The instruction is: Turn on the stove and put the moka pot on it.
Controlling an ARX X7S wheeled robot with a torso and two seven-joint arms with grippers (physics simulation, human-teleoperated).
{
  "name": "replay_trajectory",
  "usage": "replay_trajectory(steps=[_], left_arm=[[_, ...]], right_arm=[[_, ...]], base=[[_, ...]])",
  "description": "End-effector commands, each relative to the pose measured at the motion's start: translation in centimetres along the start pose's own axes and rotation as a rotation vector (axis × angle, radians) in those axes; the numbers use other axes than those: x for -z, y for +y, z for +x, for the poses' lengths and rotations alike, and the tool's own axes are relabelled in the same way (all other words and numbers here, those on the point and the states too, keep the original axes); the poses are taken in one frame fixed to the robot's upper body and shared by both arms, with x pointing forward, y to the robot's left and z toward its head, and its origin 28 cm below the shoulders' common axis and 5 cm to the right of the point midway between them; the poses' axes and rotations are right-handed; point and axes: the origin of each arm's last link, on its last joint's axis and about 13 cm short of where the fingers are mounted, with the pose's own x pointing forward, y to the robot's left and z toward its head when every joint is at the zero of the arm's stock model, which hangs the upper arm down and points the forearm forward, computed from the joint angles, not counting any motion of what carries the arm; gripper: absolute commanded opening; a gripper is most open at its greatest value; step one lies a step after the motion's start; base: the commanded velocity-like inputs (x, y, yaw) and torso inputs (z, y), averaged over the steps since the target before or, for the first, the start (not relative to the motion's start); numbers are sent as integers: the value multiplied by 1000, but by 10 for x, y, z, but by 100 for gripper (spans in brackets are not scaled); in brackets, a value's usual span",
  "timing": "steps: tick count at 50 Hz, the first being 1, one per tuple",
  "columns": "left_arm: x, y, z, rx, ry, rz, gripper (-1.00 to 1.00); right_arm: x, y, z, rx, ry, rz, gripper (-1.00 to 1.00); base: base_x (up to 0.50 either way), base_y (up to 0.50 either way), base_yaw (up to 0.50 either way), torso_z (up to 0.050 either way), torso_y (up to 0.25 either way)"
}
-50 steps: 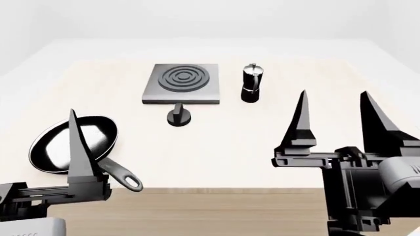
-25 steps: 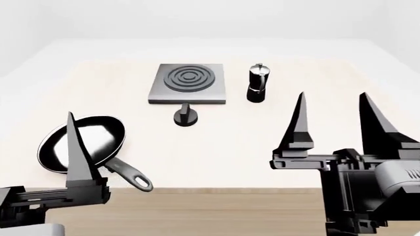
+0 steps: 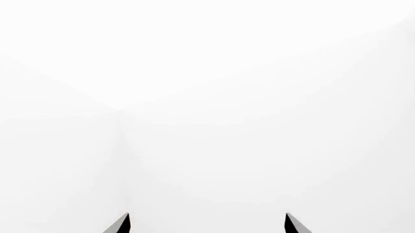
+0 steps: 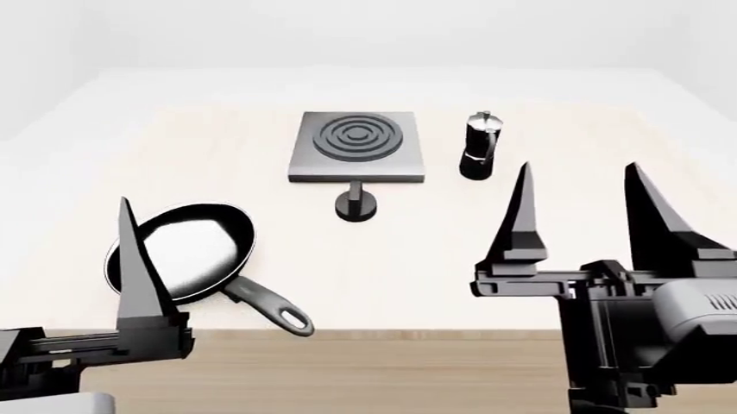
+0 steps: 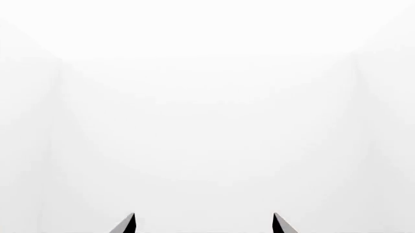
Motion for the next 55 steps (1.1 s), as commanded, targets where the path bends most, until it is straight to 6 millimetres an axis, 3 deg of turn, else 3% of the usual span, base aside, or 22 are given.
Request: replay_trajectory(steps=[1,12,34,55], left_arm=[[0,0,0,2,3,-2,100],[0,0,-1,2,5,-6,100],[0,-1,0,9,8,-3,100],[1,-2,0,12,12,-6,100]], right_arm=[[4,0,-1,-3,16,11,100],[6,1,-2,-8,27,9,100],[-1,1,1,-11,17,10,100],[5,1,-3,-13,18,14,100]], base=[[0,0,0,0,0],[82,0,0,0,0],[306,0,0,0,0],[337,0,0,0,0]])
